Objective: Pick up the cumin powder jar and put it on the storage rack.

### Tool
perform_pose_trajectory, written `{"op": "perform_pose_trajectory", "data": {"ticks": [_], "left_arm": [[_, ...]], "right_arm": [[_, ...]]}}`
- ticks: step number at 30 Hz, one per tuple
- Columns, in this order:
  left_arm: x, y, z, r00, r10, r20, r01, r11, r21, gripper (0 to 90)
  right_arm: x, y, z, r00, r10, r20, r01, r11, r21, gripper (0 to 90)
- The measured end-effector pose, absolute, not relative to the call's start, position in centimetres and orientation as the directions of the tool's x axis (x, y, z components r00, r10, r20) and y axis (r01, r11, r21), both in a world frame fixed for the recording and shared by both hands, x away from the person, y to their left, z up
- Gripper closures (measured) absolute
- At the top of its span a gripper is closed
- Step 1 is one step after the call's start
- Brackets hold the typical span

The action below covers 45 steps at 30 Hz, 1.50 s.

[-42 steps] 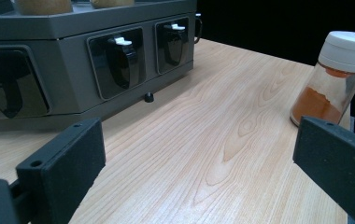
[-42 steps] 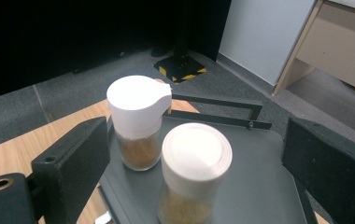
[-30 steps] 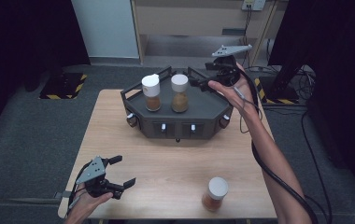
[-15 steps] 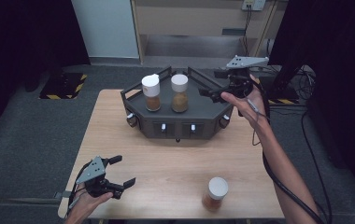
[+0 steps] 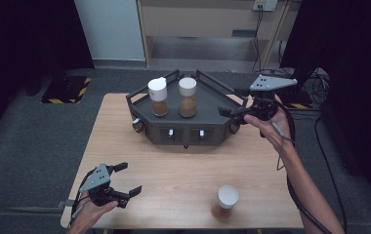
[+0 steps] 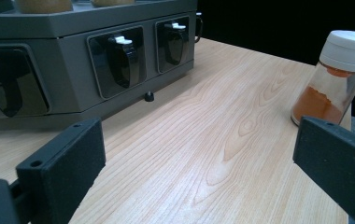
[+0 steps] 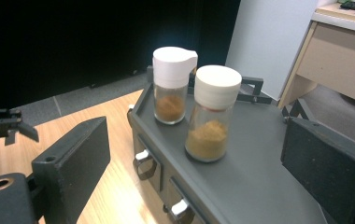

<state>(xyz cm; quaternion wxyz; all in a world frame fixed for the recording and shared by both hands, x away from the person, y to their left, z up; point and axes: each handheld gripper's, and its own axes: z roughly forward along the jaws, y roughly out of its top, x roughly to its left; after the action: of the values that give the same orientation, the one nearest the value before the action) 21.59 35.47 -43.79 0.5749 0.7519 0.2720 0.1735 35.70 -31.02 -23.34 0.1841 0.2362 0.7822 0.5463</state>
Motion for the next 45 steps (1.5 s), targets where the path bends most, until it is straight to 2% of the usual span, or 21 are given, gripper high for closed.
{"op": "perform_pose_trajectory", "data": {"ticks": [8,23,45], "left_arm": [[21.6,35.4,-43.8,0.791,0.609,-0.05,0.21,-0.193,0.959,1.0],[21.6,35.4,-43.8,0.79,0.611,-0.051,0.211,-0.193,0.958,1.0],[21.5,35.4,-43.8,0.789,0.613,-0.048,0.208,-0.193,0.959,1.0]], "right_arm": [[33.5,-33.2,-25.2,-0.819,0.574,0.001,0.179,0.253,0.951,8.7],[29.1,-34.9,-27.8,-0.814,0.58,-0.017,0.152,0.243,0.958,8.5],[22.2,-37.4,-31.0,-0.756,0.653,-0.045,0.141,0.229,0.963,8.2]]}}
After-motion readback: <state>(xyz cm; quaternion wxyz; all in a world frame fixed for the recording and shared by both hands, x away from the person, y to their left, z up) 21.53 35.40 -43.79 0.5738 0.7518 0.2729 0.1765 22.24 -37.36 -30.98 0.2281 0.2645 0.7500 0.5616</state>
